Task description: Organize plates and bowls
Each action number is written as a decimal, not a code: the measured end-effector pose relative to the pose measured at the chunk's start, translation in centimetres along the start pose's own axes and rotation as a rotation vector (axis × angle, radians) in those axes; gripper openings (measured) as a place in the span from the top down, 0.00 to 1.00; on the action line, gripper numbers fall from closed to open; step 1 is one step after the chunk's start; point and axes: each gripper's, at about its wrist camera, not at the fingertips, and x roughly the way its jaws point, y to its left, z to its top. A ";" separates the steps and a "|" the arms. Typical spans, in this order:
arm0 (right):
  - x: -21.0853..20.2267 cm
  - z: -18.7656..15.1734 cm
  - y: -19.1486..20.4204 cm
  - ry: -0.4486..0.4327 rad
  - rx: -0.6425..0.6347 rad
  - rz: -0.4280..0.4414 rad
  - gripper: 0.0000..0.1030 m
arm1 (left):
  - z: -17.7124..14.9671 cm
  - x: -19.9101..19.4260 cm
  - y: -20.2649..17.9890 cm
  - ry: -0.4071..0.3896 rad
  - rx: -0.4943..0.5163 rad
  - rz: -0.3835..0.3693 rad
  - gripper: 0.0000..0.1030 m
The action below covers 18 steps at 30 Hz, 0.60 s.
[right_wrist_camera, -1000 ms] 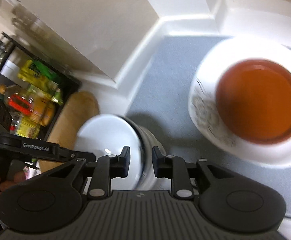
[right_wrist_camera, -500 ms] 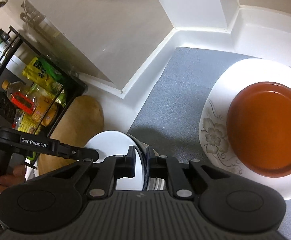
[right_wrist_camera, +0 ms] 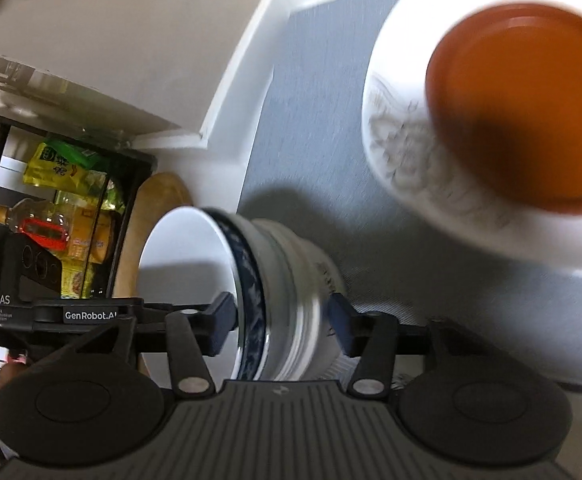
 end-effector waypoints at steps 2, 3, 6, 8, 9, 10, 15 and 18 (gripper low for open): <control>0.0 -0.1 -0.3 -0.018 0.019 -0.006 0.36 | -0.1 -0.2 -0.1 0.001 0.008 0.006 0.41; -0.2 -0.1 -0.4 -0.026 0.024 -0.020 0.49 | -0.1 -0.3 -0.1 0.002 0.008 0.007 0.45; -1.0 -0.1 -0.1 -0.031 -0.003 -0.017 0.59 | -0.1 -1.1 -0.1 0.004 0.013 0.015 0.56; -1.2 0.1 0.8 -0.019 -0.046 -0.042 0.61 | 0.0 -1.4 -0.2 0.004 0.026 0.022 0.58; -1.1 0.1 1.1 -0.016 -0.058 -0.052 0.61 | 0.1 -1.4 -0.2 0.005 0.025 0.027 0.58; -1.2 0.1 1.1 -0.017 -0.060 -0.058 0.61 | 0.2 -1.3 -0.5 0.005 0.031 0.037 0.58; -1.3 0.1 1.6 -0.021 -0.053 -0.077 0.61 | 0.2 -1.4 -1.2 0.002 0.033 0.058 0.58; -1.6 0.0 1.5 -0.020 -0.051 -0.084 0.61 | 0.2 -1.4 -1.4 0.009 0.041 0.058 0.58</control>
